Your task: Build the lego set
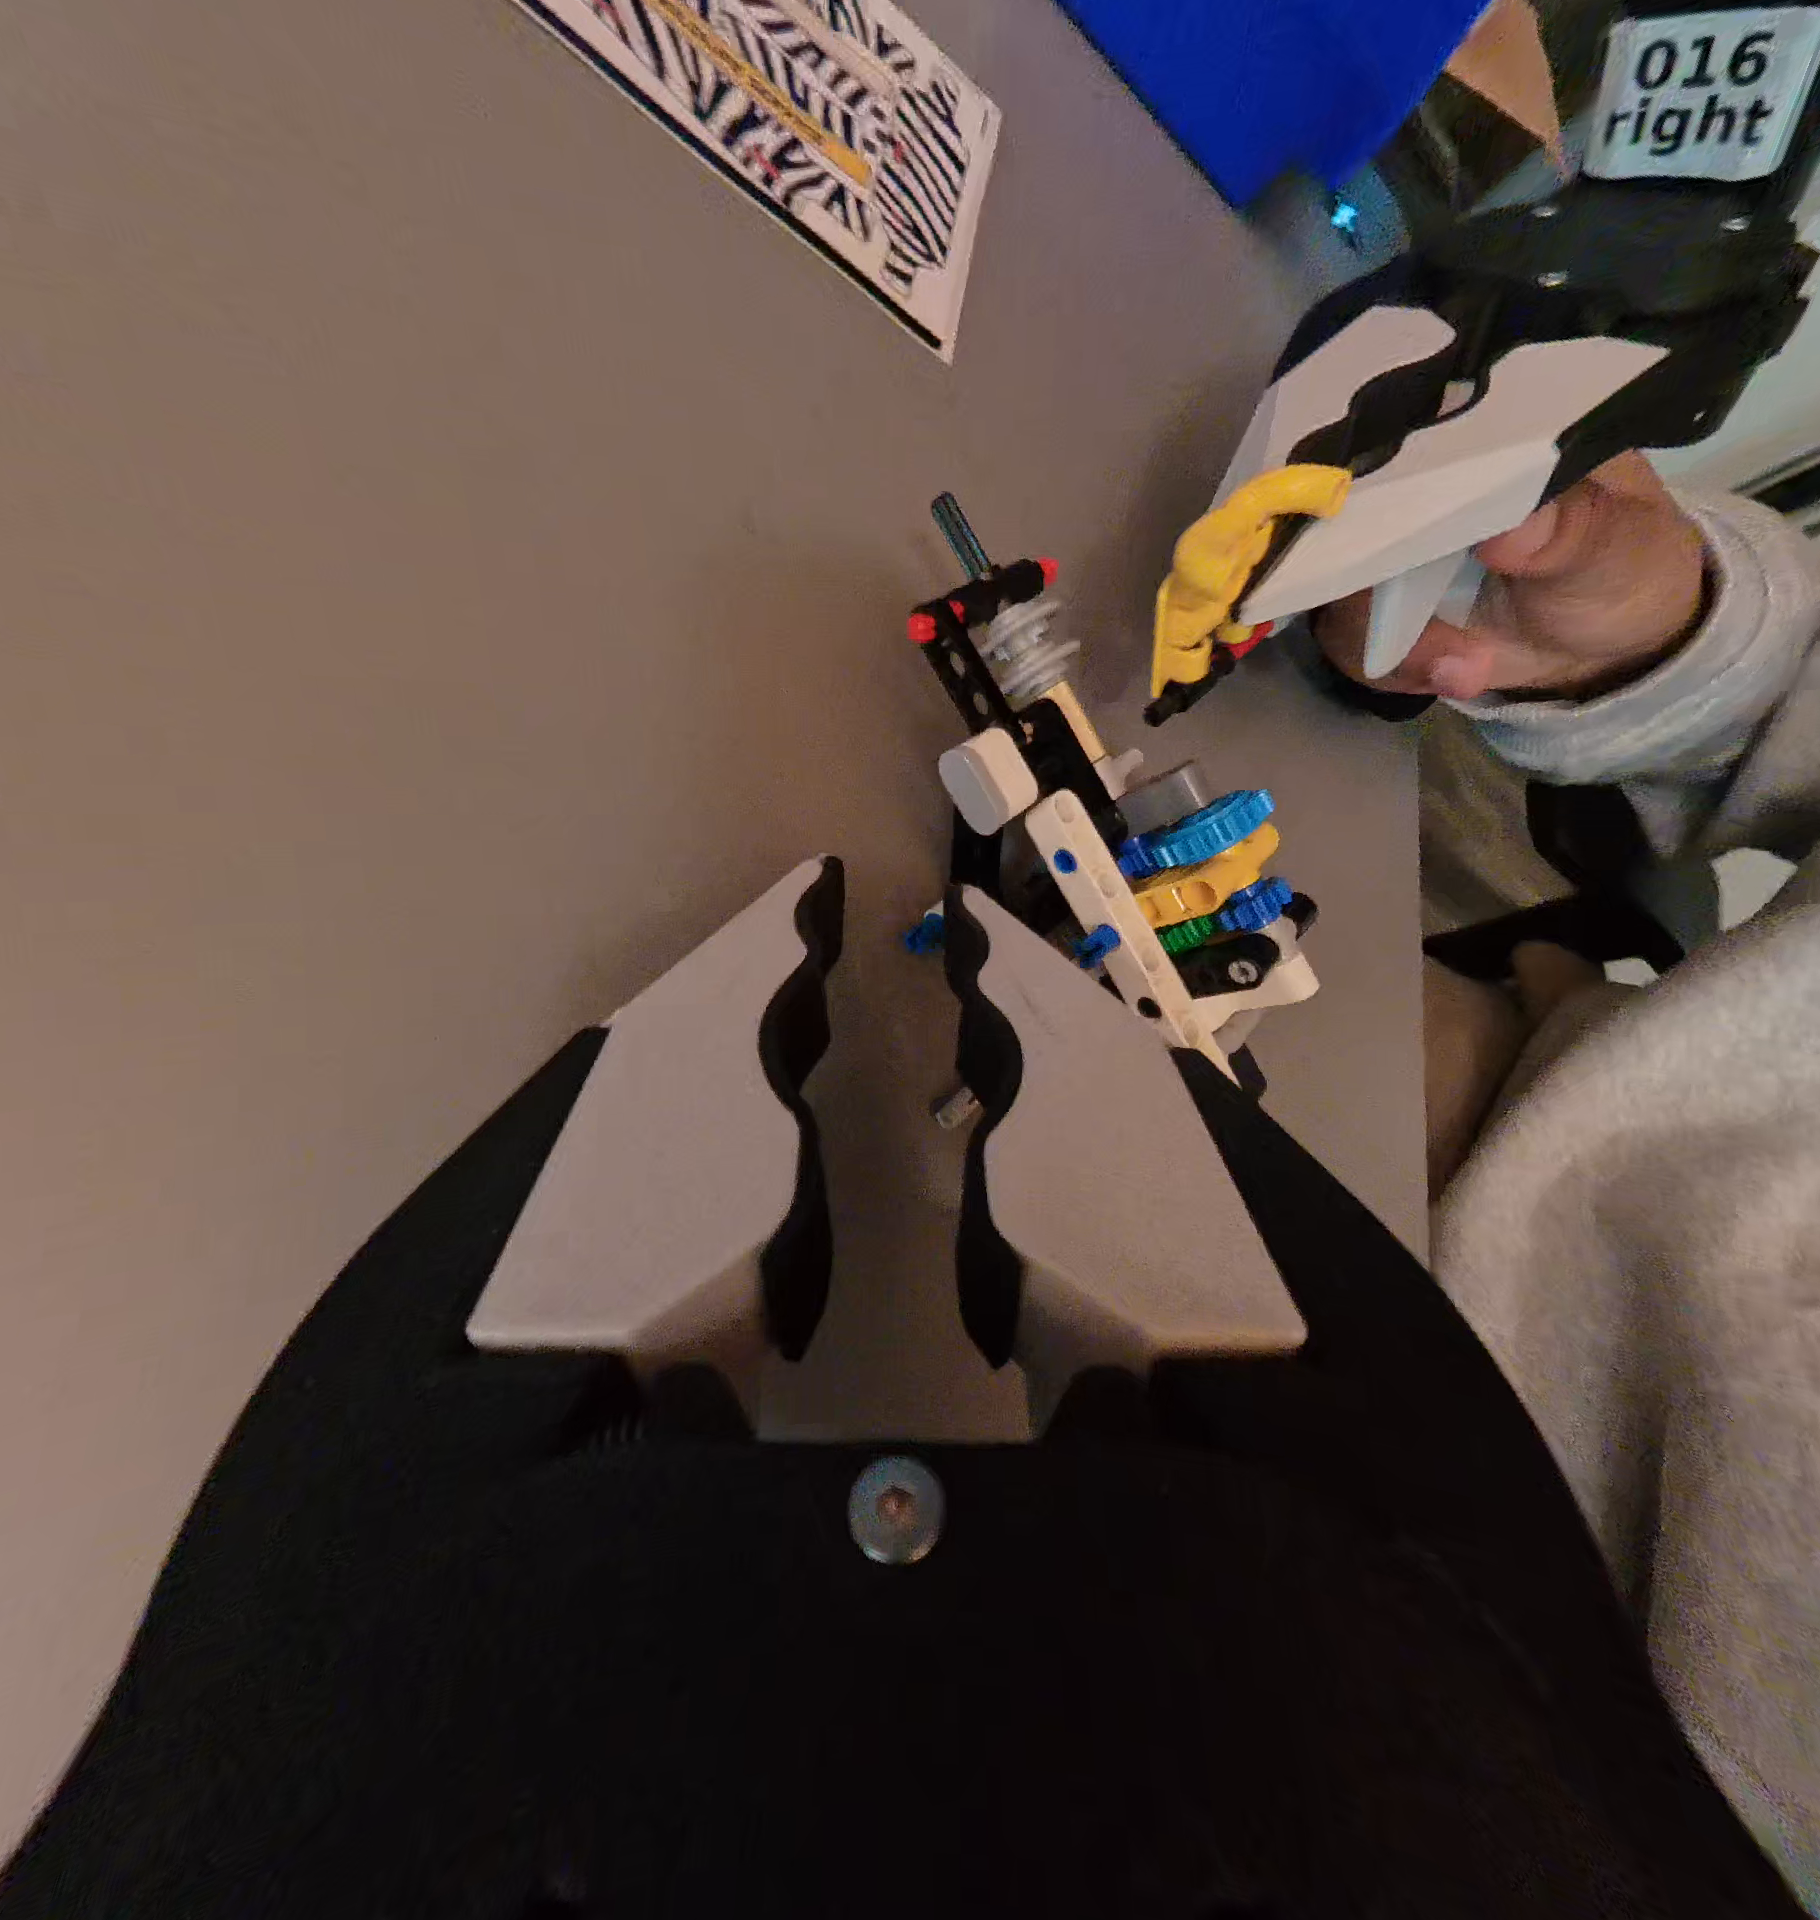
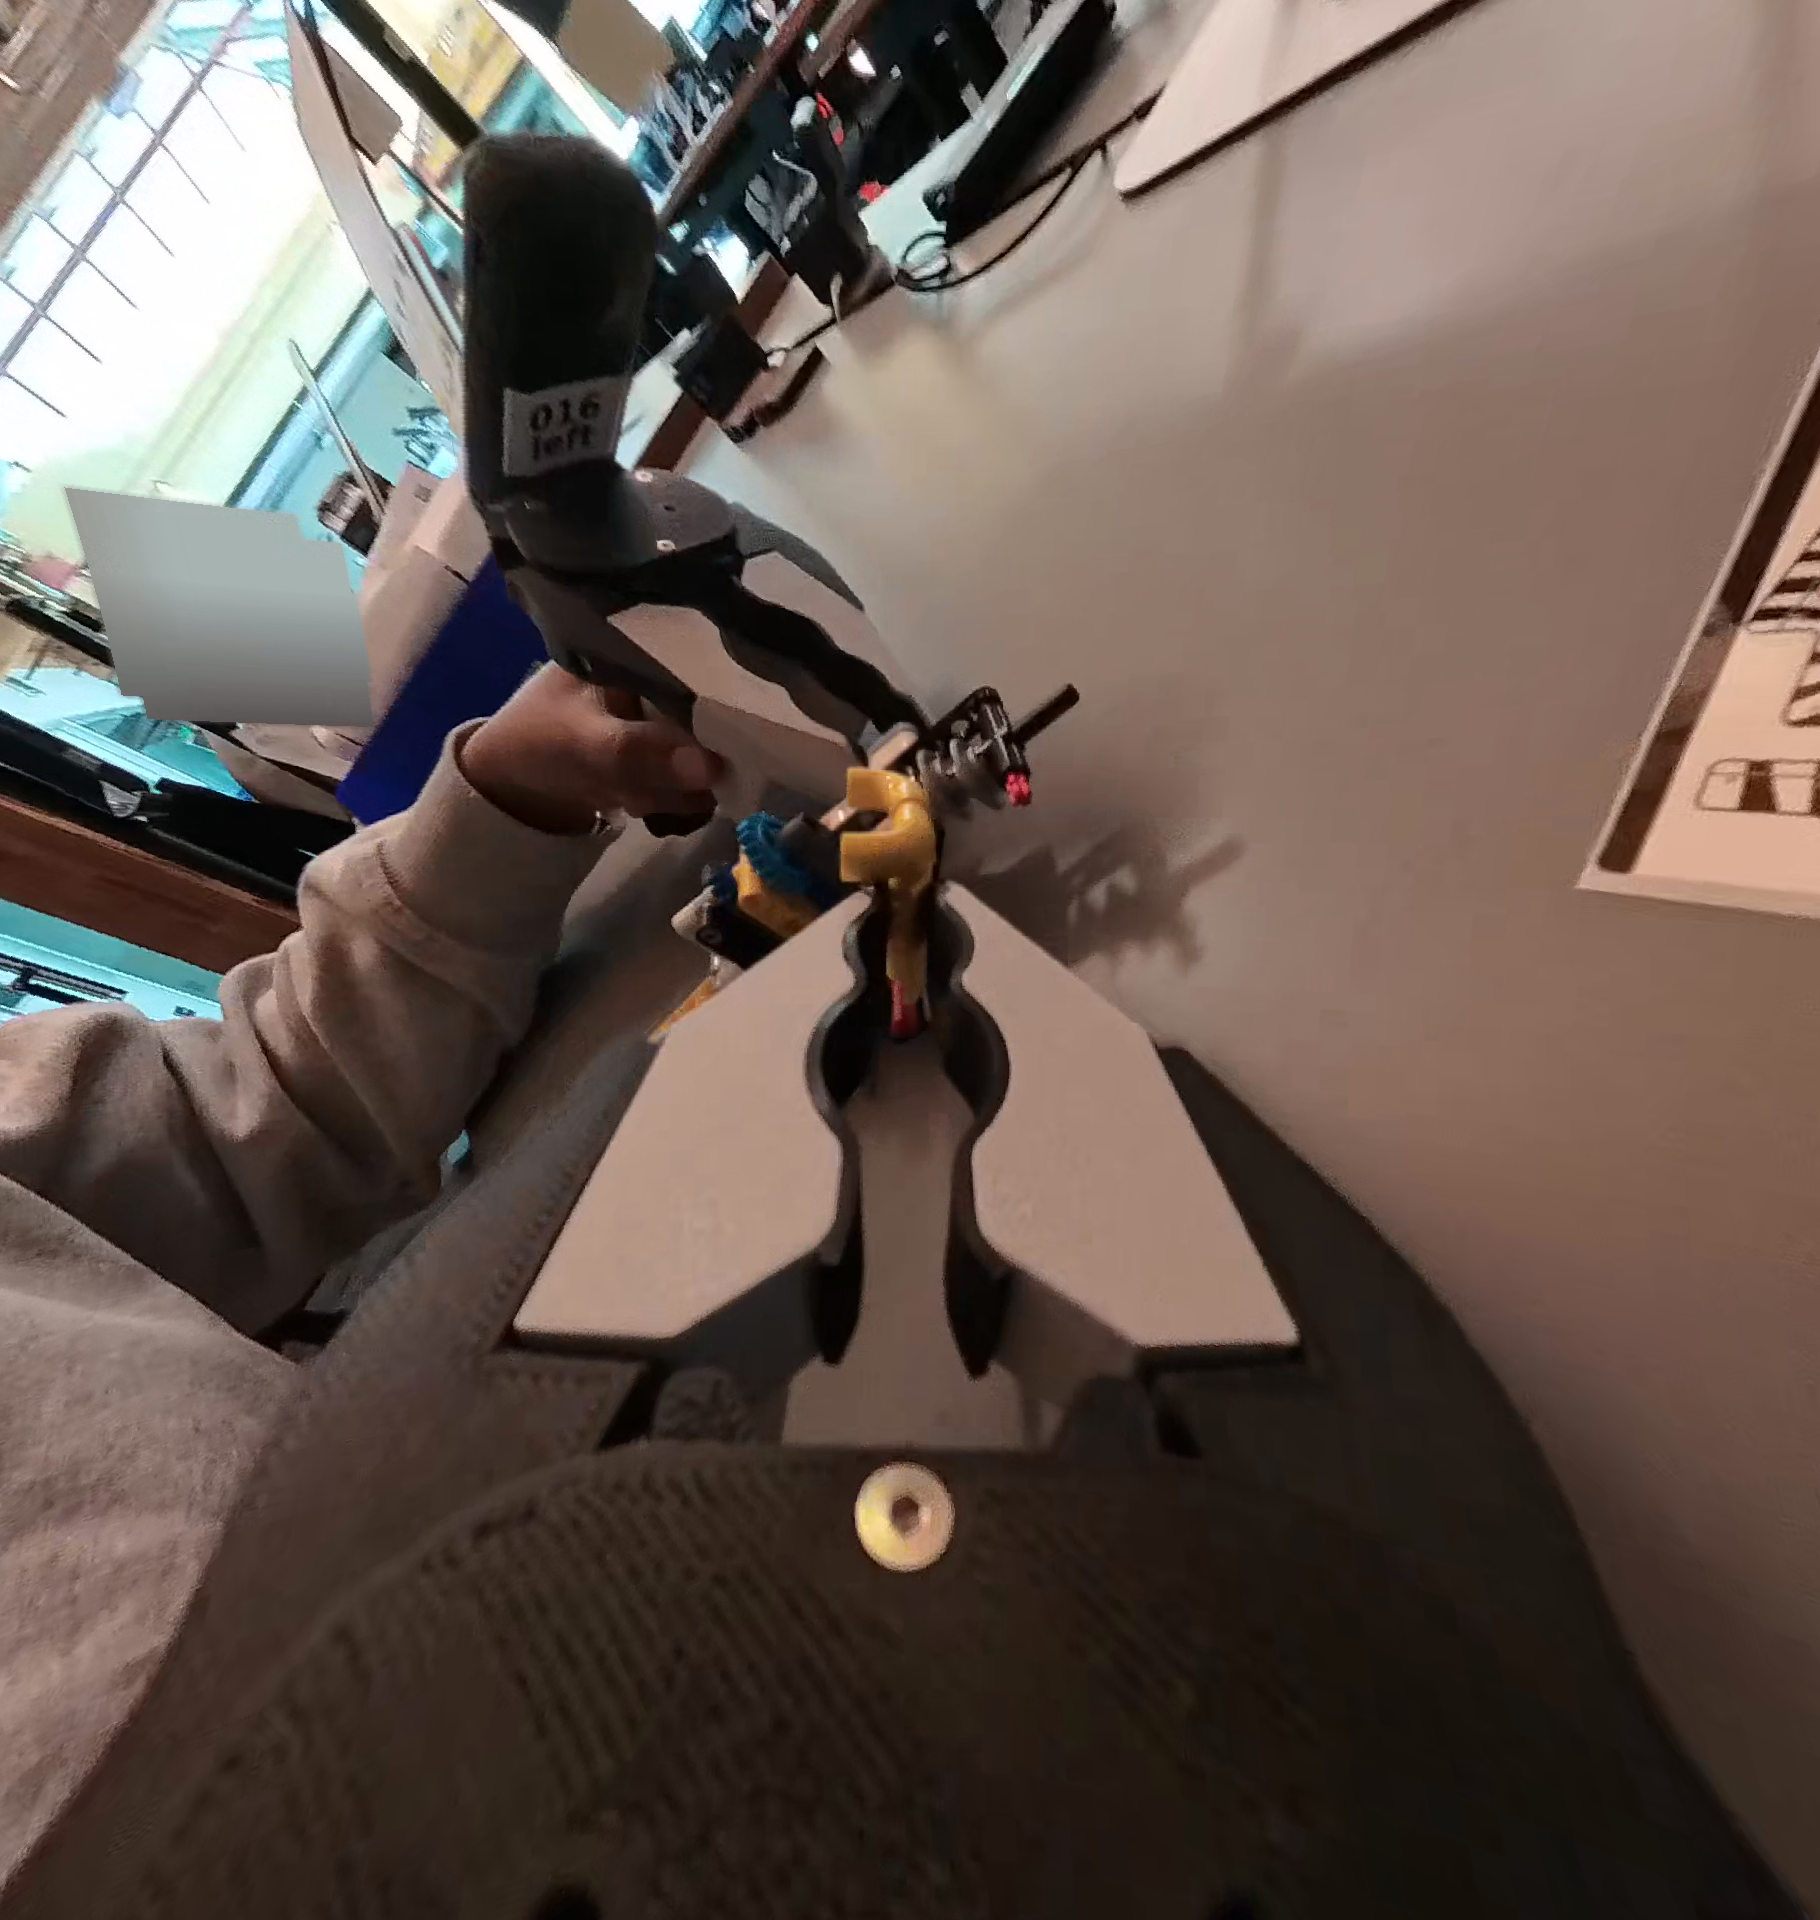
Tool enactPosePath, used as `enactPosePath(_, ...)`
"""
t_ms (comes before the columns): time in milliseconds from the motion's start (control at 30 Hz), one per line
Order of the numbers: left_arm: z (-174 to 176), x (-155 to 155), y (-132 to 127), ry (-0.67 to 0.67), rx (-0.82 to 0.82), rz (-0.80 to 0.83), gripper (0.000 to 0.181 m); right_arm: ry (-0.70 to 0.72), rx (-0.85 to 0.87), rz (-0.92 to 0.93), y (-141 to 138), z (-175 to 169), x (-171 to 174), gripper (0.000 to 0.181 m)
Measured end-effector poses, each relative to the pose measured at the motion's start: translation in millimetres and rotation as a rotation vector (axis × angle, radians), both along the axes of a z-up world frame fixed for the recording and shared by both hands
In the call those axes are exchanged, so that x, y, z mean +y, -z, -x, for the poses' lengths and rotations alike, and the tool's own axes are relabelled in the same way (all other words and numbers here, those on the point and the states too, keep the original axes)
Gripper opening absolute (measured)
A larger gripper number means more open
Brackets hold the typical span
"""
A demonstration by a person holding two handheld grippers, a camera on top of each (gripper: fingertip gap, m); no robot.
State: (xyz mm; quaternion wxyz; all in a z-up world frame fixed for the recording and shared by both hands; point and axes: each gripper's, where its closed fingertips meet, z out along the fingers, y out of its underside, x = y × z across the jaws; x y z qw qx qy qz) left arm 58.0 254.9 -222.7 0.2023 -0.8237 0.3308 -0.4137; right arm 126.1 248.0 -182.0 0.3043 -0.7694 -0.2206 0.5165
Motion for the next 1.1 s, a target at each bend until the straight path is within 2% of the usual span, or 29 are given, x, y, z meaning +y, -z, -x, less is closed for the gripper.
enactPosePath(167,-12.8,-3.9,-2.5,0.042,-0.108,0.053,0.017,-0.003,-0.028,0.039,9.1,4.7,-4.6,0.005)
enactPosePath(300,-16.9,-9.6,-4.6,0.054,-0.162,0.107,0.016,-0.009,0.024,0.100,11.4,12.5,-7.7,0.005)
enactPosePath(533,-17.7,-6.8,-7.2,0.017,-0.187,0.112,0.004,-0.015,0.021,0.095,11.4,22.6,-3.5,0.005)
enactPosePath(900,-18.4,-4.1,-6.4,-0.038,-0.209,0.167,0.003,-0.035,0.073,0.155,9.9,22.8,1.7,0.005)
enactPosePath(1100,-14.2,2.6,-27.3,-0.120,-0.374,0.192,0.000,-0.024,0.085,0.156,8.4,17.1,4.8,0.005)
